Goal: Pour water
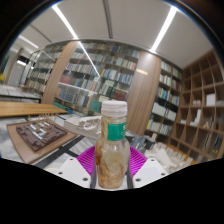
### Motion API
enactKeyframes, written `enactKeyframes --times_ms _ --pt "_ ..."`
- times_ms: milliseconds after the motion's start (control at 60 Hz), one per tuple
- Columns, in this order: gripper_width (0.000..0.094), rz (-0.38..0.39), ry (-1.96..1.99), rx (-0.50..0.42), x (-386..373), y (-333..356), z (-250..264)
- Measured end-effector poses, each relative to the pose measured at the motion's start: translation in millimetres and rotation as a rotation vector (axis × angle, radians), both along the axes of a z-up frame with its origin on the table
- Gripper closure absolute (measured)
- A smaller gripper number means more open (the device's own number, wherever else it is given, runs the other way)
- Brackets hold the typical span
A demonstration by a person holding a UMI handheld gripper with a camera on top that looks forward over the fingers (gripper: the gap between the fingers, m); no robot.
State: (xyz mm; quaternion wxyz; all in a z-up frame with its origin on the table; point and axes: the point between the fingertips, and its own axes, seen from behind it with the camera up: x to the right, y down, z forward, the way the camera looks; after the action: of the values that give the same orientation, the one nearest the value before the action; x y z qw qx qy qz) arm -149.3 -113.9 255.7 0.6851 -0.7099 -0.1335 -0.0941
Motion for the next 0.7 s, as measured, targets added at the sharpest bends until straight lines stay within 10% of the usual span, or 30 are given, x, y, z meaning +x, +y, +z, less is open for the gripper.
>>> enactKeyframes --times_ms 367,500,700 --pt "0.0518 0.0 0.243 -0.25 25 -17 -167" --pt "0.051 -0.006 0.258 -0.187 28 -21 -166" --pt "0.0167 -0.005 0.201 -0.266 26 -26 -173"
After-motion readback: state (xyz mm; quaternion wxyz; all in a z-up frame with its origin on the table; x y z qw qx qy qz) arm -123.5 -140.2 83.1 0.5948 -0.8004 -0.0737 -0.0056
